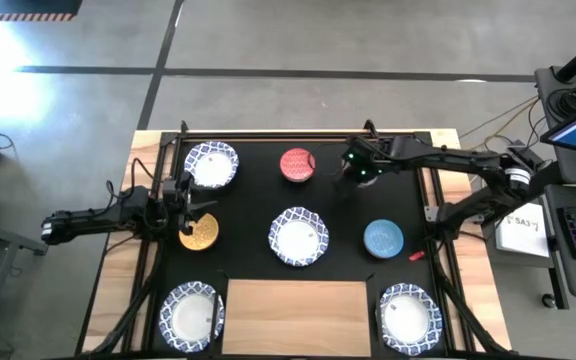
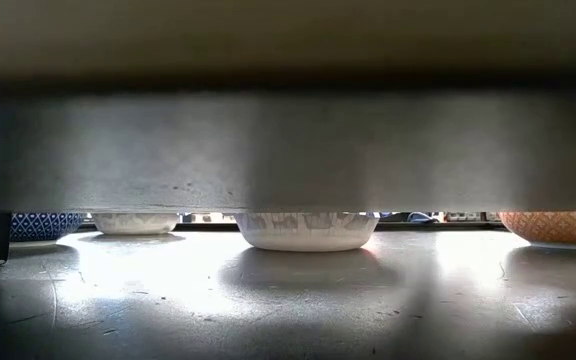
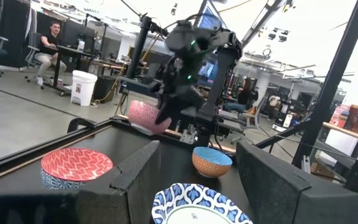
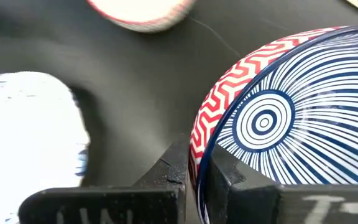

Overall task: Place and stack bowls onto a shelf
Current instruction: Put the small blue bowl on the shelf

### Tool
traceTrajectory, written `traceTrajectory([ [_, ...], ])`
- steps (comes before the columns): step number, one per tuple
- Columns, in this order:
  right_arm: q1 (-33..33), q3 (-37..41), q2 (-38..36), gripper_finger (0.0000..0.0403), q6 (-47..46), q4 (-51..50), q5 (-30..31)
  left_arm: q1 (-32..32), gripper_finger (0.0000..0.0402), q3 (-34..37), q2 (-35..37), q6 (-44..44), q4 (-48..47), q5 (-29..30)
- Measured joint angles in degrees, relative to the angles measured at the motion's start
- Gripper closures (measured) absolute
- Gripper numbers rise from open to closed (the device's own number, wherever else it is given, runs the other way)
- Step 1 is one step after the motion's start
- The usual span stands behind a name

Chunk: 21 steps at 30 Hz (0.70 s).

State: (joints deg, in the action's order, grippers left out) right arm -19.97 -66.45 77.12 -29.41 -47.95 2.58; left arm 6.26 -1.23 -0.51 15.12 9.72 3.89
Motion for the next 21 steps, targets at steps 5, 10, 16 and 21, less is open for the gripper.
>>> traceTrajectory([
  [5,5.7,-5.7,1.7,0.0390,-0.6,0.0,0.0,0.0,0.0208,0.0,0.0,0.0,0.0,0.0],
  [10,10.7,-9.7,4.1,0.0390,-3.6,-0.7,0.1,0.0,0.0208,0.0,0.0,0.0,0.0,0.0],
  [16,15.9,-12.9,6.9,0.0390,-6.1,-1.6,0.3,0.0,0.0208,0.0,0.0,0.0,0.0,0.0],
  [21,20.1,-14.9,9.4,0.0390,-7.1,-1.7,0.2,0.0,0.0208,0.0,0.0,0.0,0.0,0.0],
])
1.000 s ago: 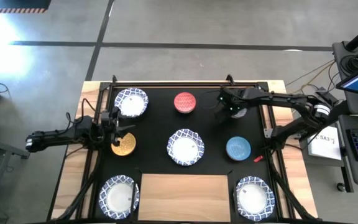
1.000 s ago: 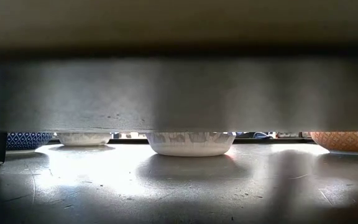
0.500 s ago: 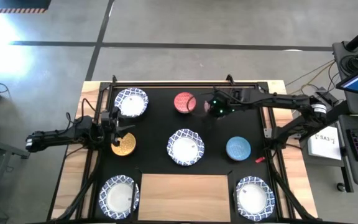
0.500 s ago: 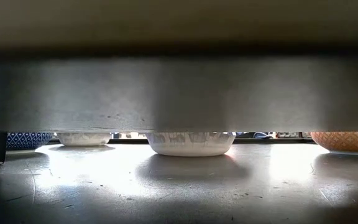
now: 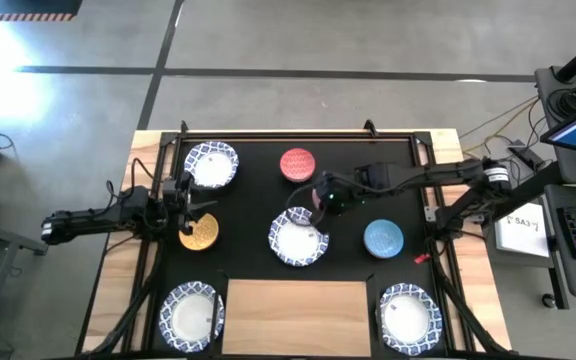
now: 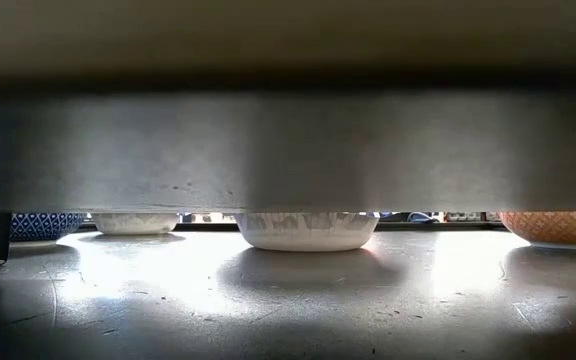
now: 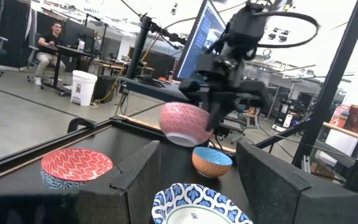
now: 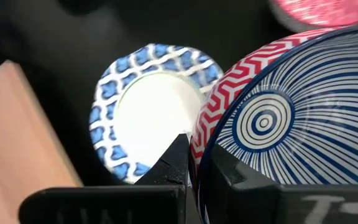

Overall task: Place and stack bowls onto a shelf
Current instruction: Put the small blue bowl on the shelf

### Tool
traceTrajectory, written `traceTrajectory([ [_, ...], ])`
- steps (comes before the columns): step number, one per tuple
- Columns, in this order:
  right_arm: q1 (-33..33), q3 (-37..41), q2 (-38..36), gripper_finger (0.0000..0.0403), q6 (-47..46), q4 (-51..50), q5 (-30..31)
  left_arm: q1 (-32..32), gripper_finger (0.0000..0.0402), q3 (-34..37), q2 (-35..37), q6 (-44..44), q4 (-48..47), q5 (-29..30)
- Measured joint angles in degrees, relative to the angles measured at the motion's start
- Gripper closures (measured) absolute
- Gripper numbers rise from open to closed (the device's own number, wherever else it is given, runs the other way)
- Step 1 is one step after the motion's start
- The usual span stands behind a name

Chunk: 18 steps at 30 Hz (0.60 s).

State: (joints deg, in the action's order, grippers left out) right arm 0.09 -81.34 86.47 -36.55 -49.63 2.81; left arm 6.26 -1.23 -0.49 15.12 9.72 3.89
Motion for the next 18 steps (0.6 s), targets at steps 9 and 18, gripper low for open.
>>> traceTrajectory([
  [9,6.7,-3.8,4.0,0.0390,1.8,-3.4,-2.8,0.0,0.0208,0.0,0.0,0.0,0.0,0.0],
  [18,13.1,-4.5,5.3,0.0390,7.9,-8.5,-6.8,0.0,0.0208,0.0,0.0,0.0,-0.1,0.0],
])
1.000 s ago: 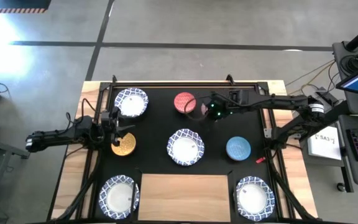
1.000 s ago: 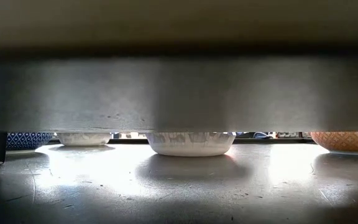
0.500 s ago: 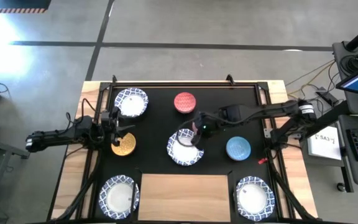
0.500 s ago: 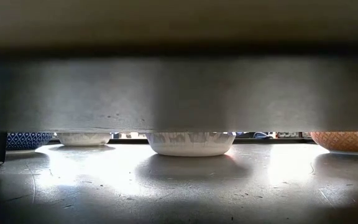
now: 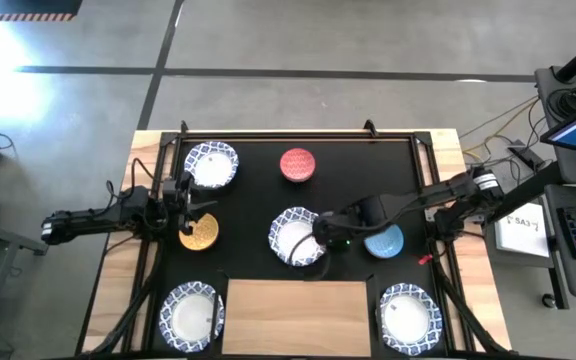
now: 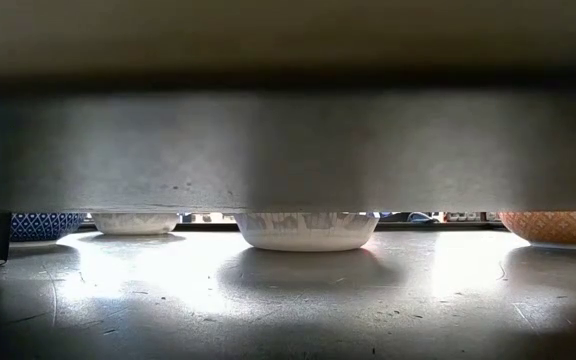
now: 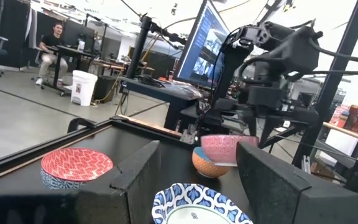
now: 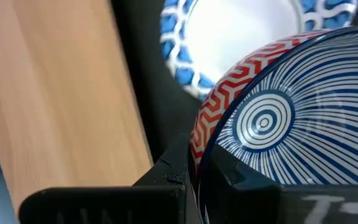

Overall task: Place and stack bowls onto a shelf
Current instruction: Put the small blue bowl on the shelf

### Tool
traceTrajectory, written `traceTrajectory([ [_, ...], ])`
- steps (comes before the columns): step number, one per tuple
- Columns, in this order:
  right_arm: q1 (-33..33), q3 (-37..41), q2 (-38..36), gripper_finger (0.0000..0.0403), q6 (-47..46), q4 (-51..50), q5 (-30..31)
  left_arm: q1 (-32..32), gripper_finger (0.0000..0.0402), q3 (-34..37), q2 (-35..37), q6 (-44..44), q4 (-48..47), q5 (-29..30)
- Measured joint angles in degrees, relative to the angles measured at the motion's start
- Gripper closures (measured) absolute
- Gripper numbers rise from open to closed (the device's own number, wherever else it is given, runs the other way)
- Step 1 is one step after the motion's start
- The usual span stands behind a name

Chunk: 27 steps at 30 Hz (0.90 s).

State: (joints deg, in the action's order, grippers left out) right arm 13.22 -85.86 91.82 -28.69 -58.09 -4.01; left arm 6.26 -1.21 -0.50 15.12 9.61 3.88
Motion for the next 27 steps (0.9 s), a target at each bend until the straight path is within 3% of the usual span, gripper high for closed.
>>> traceTrajectory([
  [9,7.7,-0.1,0.7,0.0390,16.5,0.1,-0.5,0.0,0.0208,0.0,0.0,0.0,-0.5,0.0],
  [27,19.9,-3.0,8.2,0.0390,37.8,0.2,-1.0,0.0,0.0208,0.0,0.0,0.0,-0.4,0.0],
])
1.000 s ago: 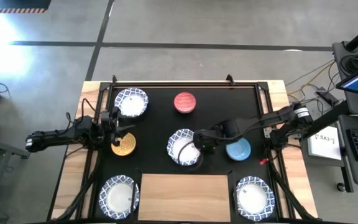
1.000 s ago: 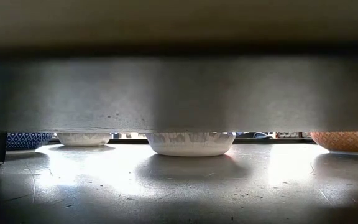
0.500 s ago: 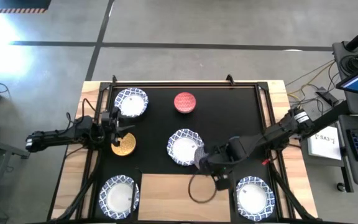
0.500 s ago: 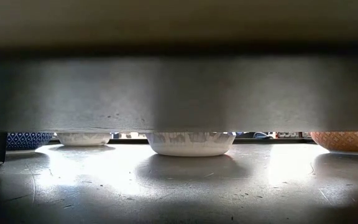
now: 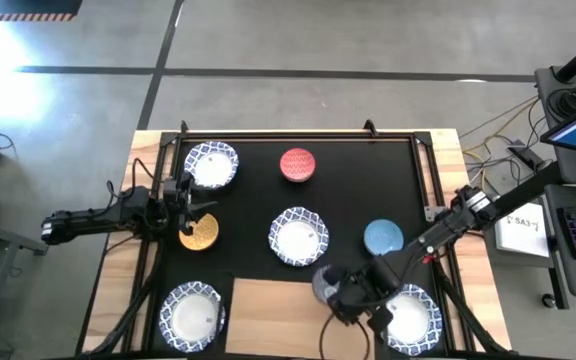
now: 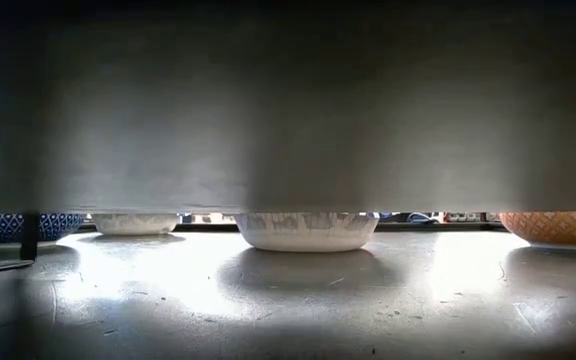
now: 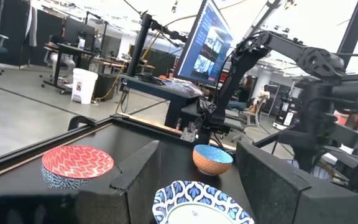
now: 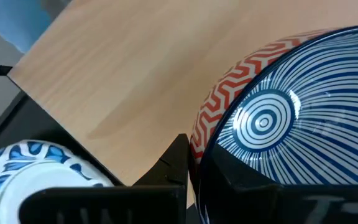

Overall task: Place and stack bowls onto a shelf
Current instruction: Put the small blue bowl on the shelf

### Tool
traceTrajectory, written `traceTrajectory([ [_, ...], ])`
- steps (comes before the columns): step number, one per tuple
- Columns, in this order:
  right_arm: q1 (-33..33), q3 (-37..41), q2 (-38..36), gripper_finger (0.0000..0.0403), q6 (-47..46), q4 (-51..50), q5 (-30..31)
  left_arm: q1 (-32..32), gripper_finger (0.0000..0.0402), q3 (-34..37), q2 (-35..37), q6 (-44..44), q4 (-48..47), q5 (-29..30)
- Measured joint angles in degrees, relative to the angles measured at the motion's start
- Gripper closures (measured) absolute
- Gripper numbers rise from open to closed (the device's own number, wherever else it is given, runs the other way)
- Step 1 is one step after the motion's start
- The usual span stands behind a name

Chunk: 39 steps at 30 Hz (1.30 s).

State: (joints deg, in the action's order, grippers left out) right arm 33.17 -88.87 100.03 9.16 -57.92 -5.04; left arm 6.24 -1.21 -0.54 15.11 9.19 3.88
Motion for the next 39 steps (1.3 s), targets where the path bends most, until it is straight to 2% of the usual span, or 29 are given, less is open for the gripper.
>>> traceTrajectory([
  [6,1.2,-5.3,1.6,0.0390,0.1,0.8,2.8,0.0,0.0208,0.0,0.0,0.0,0.0,0.0],
  [11,1.8,-9.5,3.8,0.0390,-1.3,0.6,2.1,0.0,0.0208,0.0,0.0,0.0,0.0,0.0],
  [19,1.7,-14.8,10.6,0.0390,-17.4,-1.3,1.5,0.0,0.0208,0.0,-0.1,0.0,0.0,0.0],
  [23,1.7,-19.2,15.0,0.0390,-25.2,-6.6,0.1,0.0,0.0208,0.0,-0.1,0.0,0.0,0.0],
  [31,2.0,-32.0,23.8,0.0390,-33.5,-18.0,0.3,0.0,0.0208,0.0,-0.1,0.0,0.0,0.0],
  [39,2.4,-37.1,25.8,0.0390,-44.4,-19.4,-0.1,0.0,0.0208,0.0,-0.2,0.0,-0.1,0.0],
])
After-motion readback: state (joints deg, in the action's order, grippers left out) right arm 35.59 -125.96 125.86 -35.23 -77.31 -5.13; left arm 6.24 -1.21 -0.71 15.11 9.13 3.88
